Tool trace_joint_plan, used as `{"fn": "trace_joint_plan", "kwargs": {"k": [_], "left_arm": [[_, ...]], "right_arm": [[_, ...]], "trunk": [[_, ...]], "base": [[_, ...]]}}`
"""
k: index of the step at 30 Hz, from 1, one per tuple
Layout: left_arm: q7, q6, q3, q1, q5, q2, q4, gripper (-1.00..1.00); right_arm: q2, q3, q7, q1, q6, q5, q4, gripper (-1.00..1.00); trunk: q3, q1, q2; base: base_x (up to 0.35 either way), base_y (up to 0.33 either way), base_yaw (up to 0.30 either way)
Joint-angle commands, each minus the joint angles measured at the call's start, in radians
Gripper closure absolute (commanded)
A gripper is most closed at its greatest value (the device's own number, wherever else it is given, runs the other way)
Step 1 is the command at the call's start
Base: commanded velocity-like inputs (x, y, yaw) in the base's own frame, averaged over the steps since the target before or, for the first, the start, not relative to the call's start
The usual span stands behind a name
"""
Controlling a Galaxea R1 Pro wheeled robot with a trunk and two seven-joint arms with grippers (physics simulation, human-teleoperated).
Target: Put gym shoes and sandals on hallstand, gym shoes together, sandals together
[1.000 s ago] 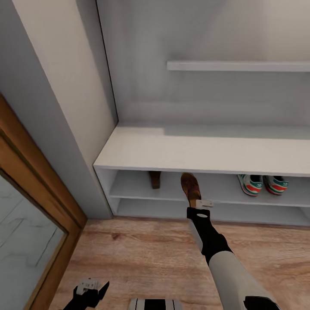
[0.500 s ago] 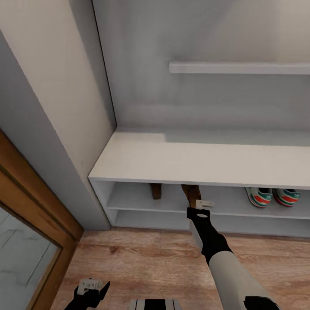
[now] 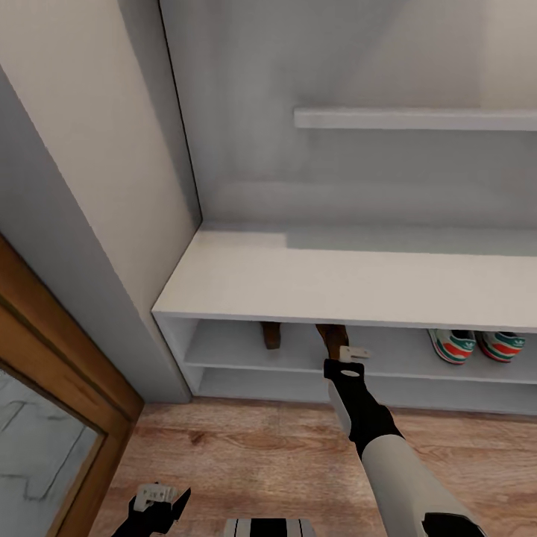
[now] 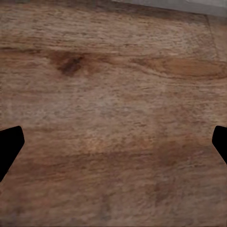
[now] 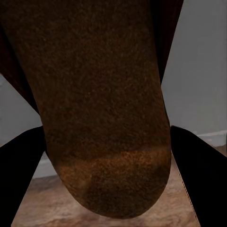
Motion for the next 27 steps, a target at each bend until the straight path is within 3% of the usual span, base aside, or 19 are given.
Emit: {"fn": "trace_joint_plan", "kwargs": {"k": [1, 12, 27], "left_arm": [[-0.005, -0.006, 0.008, -0.001, -0.010, -0.001, 0.001, -1.00], [-0.005, -0.005, 0.008, -0.001, -0.010, -0.002, 0.001, -1.00], [0.009, -0.010, 0.012, 0.029, -0.007, 0.019, -0.004, -1.00]], "right_arm": [[0.001, -0.001, 0.005, 0.001, 0.004, 0.000, -0.002, 1.00], [0.001, -0.001, 0.005, 0.001, 0.003, 0.001, -0.001, 1.00], [0.001, 0.000, 0.003, 0.002, 0.004, 0.005, 0.064, 1.00]], "trunk": [[-0.001, 0.001, 0.000], [-0.001, 0.001, 0.000], [-0.001, 0.001, 0.000]], "base": [[0.189, 0.142, 0.000], [0.066, 0.048, 0.000], [0.002, 0.008, 0.000]]}}
